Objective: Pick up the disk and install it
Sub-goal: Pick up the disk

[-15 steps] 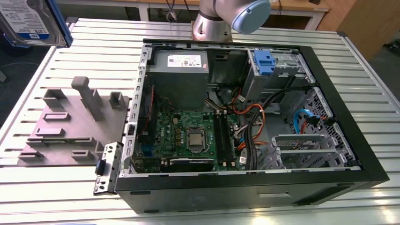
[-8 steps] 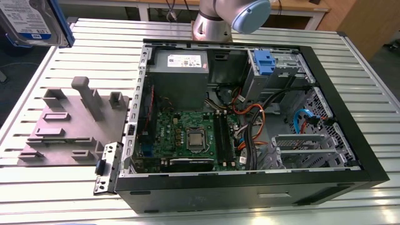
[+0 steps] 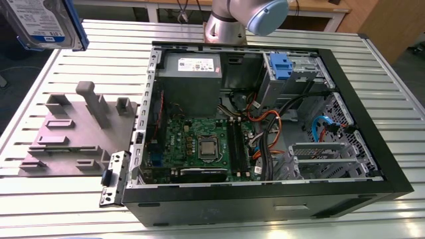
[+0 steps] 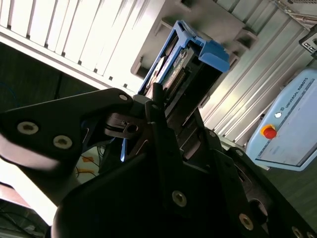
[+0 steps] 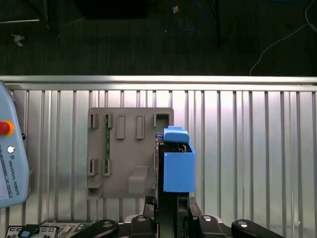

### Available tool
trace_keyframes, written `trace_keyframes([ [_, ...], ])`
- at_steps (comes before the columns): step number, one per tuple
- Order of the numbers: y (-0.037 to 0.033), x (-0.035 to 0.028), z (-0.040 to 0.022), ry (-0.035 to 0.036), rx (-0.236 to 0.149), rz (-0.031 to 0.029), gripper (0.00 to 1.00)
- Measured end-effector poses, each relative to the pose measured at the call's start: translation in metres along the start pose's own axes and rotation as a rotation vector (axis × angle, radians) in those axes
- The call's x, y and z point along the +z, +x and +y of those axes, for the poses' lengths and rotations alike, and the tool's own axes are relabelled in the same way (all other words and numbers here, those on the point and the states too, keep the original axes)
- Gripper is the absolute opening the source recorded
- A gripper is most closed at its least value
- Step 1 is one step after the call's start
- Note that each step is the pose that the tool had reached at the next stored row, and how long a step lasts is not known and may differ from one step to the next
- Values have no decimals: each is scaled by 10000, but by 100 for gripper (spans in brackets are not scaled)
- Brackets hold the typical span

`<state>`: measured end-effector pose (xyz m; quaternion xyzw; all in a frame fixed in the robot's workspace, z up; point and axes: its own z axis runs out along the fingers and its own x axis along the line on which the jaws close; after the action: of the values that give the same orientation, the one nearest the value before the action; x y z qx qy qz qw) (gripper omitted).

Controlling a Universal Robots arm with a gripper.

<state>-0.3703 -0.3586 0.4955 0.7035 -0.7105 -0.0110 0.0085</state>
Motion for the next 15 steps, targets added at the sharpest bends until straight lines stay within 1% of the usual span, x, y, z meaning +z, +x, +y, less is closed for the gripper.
trace_keyframes([
  [15, -4, -10, -371, 0, 1, 0, 35],
])
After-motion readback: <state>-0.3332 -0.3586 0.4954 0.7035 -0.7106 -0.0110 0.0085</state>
